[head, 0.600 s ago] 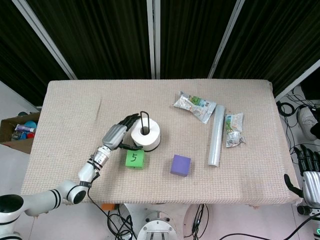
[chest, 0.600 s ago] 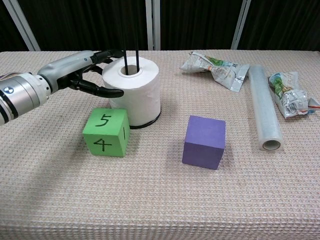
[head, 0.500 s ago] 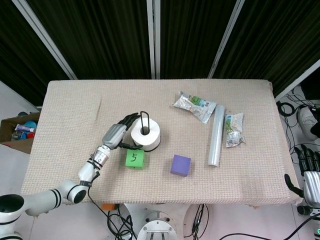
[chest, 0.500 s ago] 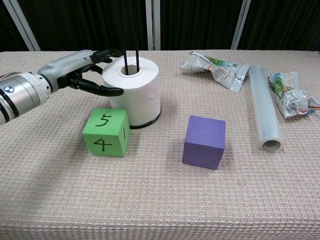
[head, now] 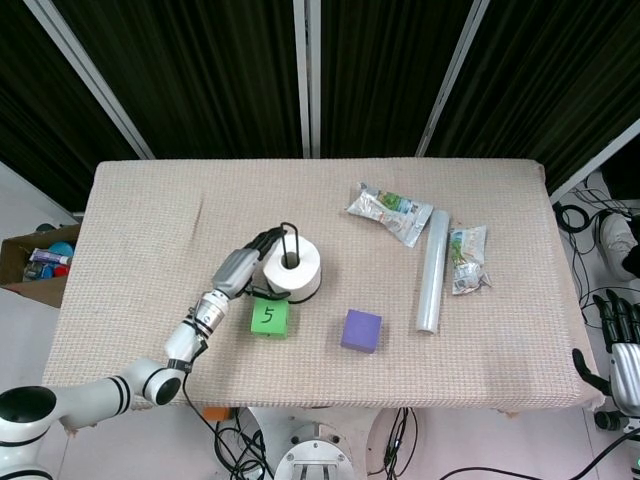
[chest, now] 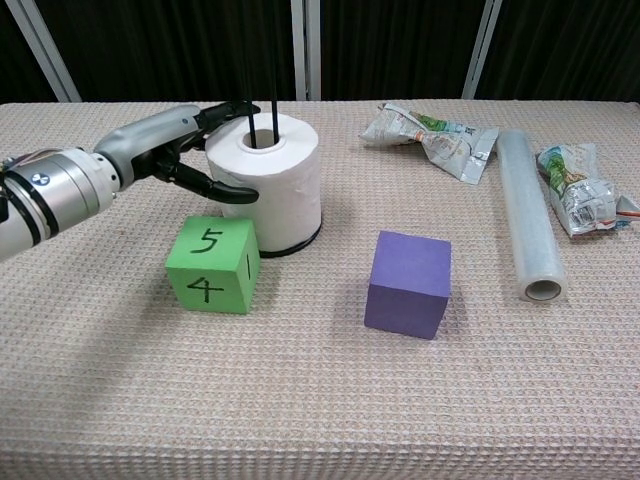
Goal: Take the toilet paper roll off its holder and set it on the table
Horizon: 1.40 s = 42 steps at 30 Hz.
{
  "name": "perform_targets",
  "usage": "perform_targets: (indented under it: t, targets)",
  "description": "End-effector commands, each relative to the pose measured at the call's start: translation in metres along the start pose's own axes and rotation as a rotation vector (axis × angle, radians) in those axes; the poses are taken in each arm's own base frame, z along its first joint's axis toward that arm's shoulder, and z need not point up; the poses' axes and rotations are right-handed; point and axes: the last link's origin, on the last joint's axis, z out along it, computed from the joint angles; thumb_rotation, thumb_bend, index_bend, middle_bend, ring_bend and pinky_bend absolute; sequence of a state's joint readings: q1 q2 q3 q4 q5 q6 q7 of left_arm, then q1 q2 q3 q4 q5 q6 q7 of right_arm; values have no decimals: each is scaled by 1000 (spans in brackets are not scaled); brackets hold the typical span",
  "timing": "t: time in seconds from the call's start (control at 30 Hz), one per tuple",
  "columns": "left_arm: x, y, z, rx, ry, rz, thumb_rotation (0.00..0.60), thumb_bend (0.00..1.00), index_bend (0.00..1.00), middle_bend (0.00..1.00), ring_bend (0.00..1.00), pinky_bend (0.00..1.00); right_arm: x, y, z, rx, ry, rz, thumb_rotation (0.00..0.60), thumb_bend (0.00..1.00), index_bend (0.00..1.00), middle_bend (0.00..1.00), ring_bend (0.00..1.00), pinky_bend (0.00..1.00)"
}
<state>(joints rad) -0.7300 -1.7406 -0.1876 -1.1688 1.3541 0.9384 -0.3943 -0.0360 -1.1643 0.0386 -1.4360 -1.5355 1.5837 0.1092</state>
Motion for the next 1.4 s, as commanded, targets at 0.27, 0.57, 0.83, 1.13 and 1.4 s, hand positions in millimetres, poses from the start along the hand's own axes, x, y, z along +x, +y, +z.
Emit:
perform_targets:
  t: [0.27,0.57,0.83,1.13,1.4]
  targets:
    - [-2,5,8,-10,51,-85,591,91,0,34,0,166,0,4,1,-13,-5,-3,600,299,0,0,0,0]
    - [1,5,10,-2,78,-203,600,101,0,397,28,163,-2,4,2,-17,-18,-6,600,299,0,0,0,0]
    - [9,6,8,-10,113,-279,600,178,0,511,84,163,-4,6,2,-23,-22,-7,600,299,0,0,0,0]
    - [68,47,-12,-171,227,-341,600,185,0,518,85,162,-3,6,2,-20,-18,-7,600,299,0,0,0,0]
    - [162,113,-63,-343,372,-436,600,217,7,528,101,162,-7,3,3,-14,-23,-7,600,299,0,0,0,0]
